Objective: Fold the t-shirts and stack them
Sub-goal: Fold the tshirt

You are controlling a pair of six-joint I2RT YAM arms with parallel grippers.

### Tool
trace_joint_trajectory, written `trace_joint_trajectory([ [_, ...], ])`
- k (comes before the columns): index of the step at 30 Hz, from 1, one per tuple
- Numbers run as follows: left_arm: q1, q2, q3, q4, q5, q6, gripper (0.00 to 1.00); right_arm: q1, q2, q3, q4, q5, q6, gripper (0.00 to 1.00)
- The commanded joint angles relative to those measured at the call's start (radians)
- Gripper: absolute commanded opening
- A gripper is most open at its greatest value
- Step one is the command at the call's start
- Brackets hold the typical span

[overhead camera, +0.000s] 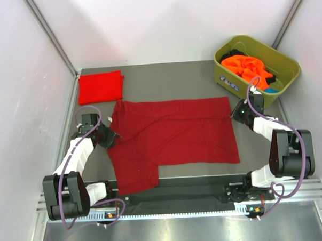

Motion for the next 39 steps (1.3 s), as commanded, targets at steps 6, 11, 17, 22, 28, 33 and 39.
trace_joint_trajectory([
  [6, 0.005, 0.034, 0.18, -0.009, -0.096, 0.071, 0.59, -0.014, -0.098, 0.108, -0.25, 0.056, 0.082, 0.44],
  [11, 0.005, 0.115, 0.249, 0.054, -0.125, 0.137, 0.59, -0.014, -0.124, 0.068, -0.384, 0.029, 0.109, 0.47],
  [17, 0.005, 0.183, 0.274, 0.14, 0.045, 0.2, 0.57, -0.014, -0.219, -0.007, -0.508, 0.035, 0.228, 0.47],
  [22, 0.007, 0.204, 0.312, 0.143, 0.143, 0.203, 0.57, -0.011, -0.267, -0.001, -0.651, 0.102, 0.264, 0.44],
  [28, 0.005, 0.192, 0.278, 0.17, 0.177, 0.215, 0.57, -0.009, -0.277, -0.051, -0.5, 0.138, 0.203, 0.4],
  [33, 0.005, 0.189, 0.251, 0.198, 0.193, 0.212, 0.56, -0.006, -0.29, -0.137, -0.262, -0.072, 0.081, 0.38],
  [39, 0.005, 0.2, 0.258, 0.193, 0.185, 0.207, 0.57, 0.003, -0.178, -0.113, -0.344, 0.065, 0.049, 0.36],
])
